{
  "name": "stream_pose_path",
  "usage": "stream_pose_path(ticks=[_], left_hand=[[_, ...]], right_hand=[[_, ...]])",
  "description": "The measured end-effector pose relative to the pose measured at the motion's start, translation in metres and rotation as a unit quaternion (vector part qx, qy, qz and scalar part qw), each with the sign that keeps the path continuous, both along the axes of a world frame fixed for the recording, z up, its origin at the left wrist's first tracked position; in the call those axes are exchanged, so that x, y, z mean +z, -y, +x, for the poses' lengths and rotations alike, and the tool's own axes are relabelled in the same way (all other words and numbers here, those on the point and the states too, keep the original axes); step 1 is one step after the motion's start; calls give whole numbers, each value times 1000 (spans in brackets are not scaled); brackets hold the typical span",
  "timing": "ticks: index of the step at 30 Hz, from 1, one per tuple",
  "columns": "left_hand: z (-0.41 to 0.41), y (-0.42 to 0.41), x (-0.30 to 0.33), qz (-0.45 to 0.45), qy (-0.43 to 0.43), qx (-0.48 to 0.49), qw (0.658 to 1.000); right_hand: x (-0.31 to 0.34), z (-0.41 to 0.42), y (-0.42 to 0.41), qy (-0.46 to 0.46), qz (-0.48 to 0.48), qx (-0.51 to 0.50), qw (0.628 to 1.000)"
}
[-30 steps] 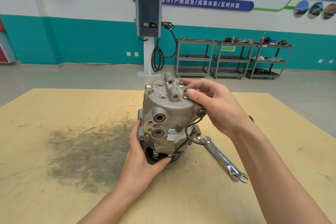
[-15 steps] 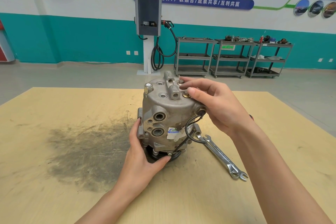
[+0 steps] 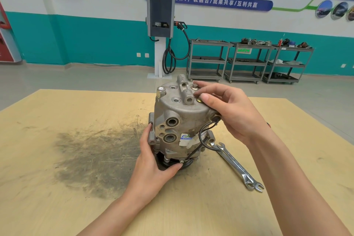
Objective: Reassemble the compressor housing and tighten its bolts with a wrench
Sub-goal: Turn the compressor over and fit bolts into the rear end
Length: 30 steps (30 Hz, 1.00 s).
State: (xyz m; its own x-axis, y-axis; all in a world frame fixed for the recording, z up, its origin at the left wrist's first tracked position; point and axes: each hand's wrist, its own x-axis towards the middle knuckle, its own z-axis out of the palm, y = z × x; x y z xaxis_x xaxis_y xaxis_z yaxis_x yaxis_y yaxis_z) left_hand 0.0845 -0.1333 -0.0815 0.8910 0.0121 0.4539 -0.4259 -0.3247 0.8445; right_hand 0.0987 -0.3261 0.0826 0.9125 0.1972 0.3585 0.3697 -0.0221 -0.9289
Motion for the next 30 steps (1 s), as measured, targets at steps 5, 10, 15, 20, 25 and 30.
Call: stream_pose_path(ticks=[5,10,15,20,25,30], left_hand=[[0,0,1,2,1,2,1000],[-1,-1,1,2,-3,-1,1000],[-2,0,2,2,-2,5,1000],[-2,0,3,-1,-6,5,1000],[-2,0,2,-8,-10,3,1000],[-2,0,2,-9,-10,3,1000]], right_hand=[[2,-3,-1,-5,-2,-3,1000],[10,-2,12,-22,37,-19,999],[20,2,52,1,62,-101,993],[14,9,76,3,18,-155,988],[-10,16,70,-7,-189,-163,968],[-64,19,76,-50,-588,-170,789]])
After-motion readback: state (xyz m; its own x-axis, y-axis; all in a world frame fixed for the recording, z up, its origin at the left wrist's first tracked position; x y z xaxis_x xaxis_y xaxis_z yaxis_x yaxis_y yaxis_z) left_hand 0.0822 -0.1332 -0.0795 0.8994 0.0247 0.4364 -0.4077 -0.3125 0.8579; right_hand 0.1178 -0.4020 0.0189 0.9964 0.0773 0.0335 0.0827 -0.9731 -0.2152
